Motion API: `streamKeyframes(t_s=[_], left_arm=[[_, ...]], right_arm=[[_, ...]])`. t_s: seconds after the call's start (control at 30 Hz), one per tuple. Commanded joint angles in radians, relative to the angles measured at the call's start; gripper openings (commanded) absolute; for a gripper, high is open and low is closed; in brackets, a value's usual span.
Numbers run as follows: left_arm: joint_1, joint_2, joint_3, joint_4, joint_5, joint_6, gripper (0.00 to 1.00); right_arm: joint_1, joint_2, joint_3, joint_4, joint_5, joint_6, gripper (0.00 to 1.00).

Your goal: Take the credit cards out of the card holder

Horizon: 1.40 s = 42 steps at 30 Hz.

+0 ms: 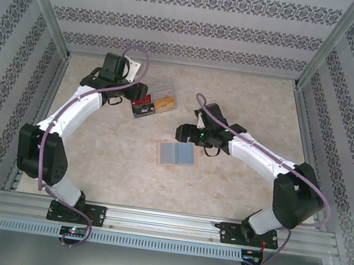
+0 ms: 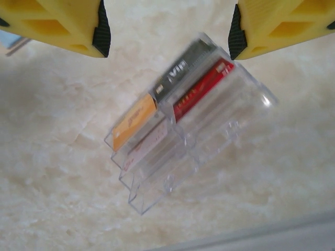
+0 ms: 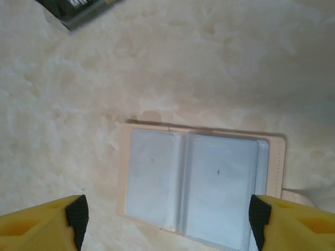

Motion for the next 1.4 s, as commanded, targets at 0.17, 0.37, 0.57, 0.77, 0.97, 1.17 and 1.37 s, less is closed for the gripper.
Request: streamKeyframes(t_s=[0.17, 0.37, 0.57, 0.77, 0.97, 1.17, 1.37], left_arm=[[-0.089, -0.048, -0.139, -0.049, -0.024, -0.393, 0.65], [-0.203, -0.041, -0.249, 0.004, -0.016, -0.548, 0.63], [-0.317, 0.031, -0.272, 0.062, 0.014, -0.673, 0.56], [-0.377, 0.120, -0.264, 0.094, 0.046, -0.733, 0.42], [-0.391, 0.179, -0.254, 0.098, 0.059, -0.753, 0.34], [-0.392, 0.204, -0.259, 0.085, 0.059, -0.754, 0.30], [-0.395, 0.239, -0.259, 0.107, 0.096, -0.761, 0.20]], right_arm=[[0.058, 0.085, 0.007, -0.070, 0.117, 0.056, 0.76], [0.058, 0.131, 0.006, -0.072, 0.124, 0.066, 0.69], [0.058, 0.173, 0.015, -0.091, 0.162, 0.067, 0.68], [0.054, 0.200, 0.020, -0.093, 0.174, 0.063, 0.68], [0.047, 0.210, 0.015, -0.079, 0.147, 0.059, 0.63], [0.040, 0.215, 0.011, -0.070, 0.134, 0.058, 0.59], [0.037, 0.225, 0.012, -0.068, 0.121, 0.061, 0.52]])
